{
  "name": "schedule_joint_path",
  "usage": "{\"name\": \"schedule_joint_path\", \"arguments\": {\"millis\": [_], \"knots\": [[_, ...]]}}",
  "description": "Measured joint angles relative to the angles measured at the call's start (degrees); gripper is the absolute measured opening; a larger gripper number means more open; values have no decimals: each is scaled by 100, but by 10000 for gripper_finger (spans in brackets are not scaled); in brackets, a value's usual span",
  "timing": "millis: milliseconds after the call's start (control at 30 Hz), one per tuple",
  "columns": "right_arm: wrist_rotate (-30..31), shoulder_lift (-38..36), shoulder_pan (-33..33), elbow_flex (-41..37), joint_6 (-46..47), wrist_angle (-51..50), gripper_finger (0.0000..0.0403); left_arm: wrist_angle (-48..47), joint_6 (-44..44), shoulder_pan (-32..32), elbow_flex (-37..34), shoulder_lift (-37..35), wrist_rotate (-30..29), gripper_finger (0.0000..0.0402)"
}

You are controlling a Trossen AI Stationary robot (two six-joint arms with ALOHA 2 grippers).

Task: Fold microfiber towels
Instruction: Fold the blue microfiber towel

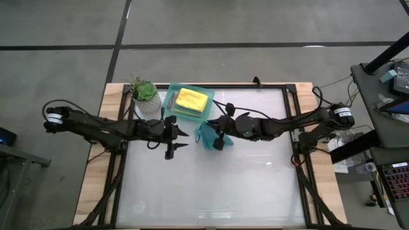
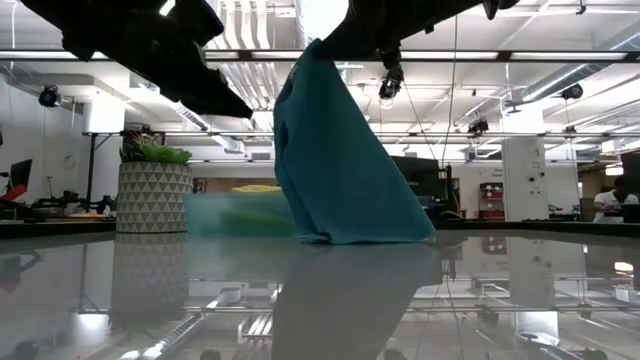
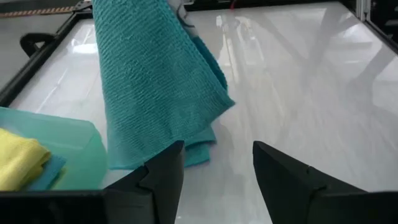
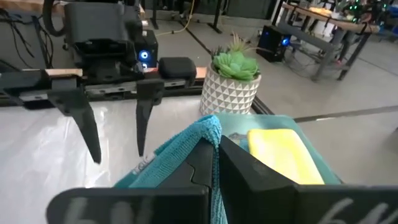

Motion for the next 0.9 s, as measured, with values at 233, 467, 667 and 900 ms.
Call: {"name": "schedule_joint_path", "arguments": {"millis": [233, 467, 667, 900], "knots": [[8, 42, -51, 0, 444, 99, 9, 885, 137, 2, -7, 725, -592, 176], [11, 53, -116, 0, 639, 140, 9, 993, 127, -14, -9, 1225, -648, 176], [13, 56, -159, 0, 634, 138, 9, 1884, 64, -119, -9, 1623, -1069, 176], [11, 102, -170, -11, 632, 136, 9, 2016, -117, -160, 2, 1534, -1604, 176]]}}
